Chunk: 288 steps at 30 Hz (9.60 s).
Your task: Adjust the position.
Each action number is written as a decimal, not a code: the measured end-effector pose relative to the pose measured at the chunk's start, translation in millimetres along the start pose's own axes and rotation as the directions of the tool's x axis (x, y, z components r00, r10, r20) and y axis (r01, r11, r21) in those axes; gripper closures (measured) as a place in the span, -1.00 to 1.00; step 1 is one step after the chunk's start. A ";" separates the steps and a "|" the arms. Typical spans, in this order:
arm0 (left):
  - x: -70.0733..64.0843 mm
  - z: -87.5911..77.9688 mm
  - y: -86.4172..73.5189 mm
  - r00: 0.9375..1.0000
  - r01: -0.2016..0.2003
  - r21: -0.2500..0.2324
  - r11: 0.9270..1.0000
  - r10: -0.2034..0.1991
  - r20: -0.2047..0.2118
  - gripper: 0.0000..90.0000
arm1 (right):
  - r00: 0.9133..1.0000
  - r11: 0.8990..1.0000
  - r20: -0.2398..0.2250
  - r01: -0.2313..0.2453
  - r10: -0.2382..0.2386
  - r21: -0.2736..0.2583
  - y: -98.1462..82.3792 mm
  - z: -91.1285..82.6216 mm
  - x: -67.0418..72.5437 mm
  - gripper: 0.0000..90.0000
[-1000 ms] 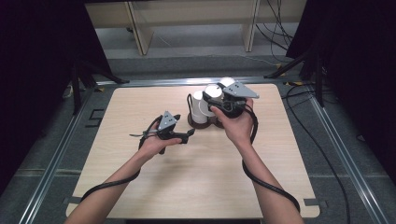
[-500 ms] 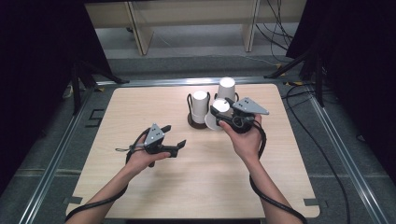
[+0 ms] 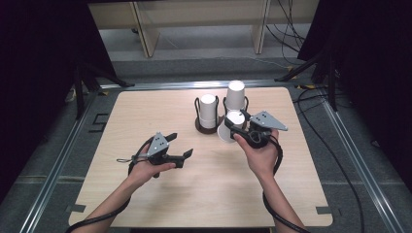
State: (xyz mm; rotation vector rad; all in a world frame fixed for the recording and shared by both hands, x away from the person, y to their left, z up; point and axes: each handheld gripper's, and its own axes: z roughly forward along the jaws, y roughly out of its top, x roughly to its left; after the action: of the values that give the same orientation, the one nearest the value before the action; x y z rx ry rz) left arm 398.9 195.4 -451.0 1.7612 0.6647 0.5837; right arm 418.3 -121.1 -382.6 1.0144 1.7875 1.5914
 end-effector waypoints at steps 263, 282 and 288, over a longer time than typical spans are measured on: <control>-18.7 33.8 56.4 0.801 -0.463 0.273 0.844 0.266 0.536 -0.31 | 0.867 0.908 -0.496 0.238 -0.038 0.345 -71.9 -16.7 -41.5 -0.44; -21.7 35.2 59.6 0.758 -0.552 0.341 0.761 0.287 0.586 -0.30 | 0.848 0.887 -0.527 0.288 -0.060 0.361 -69.5 -13.0 -37.4 -0.47; -23.1 35.8 60.9 0.751 -0.561 0.346 0.752 0.287 0.595 -0.30 | 0.839 0.877 -0.539 0.315 -0.079 0.363 -67.7 -12.6 -36.2 -0.48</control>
State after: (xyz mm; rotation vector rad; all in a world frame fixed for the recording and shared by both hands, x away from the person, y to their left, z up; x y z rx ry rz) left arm 415.4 140.8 -403.3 2.4867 -0.0095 0.2196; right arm 416.7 -159.3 -450.4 0.5626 2.6154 1.4349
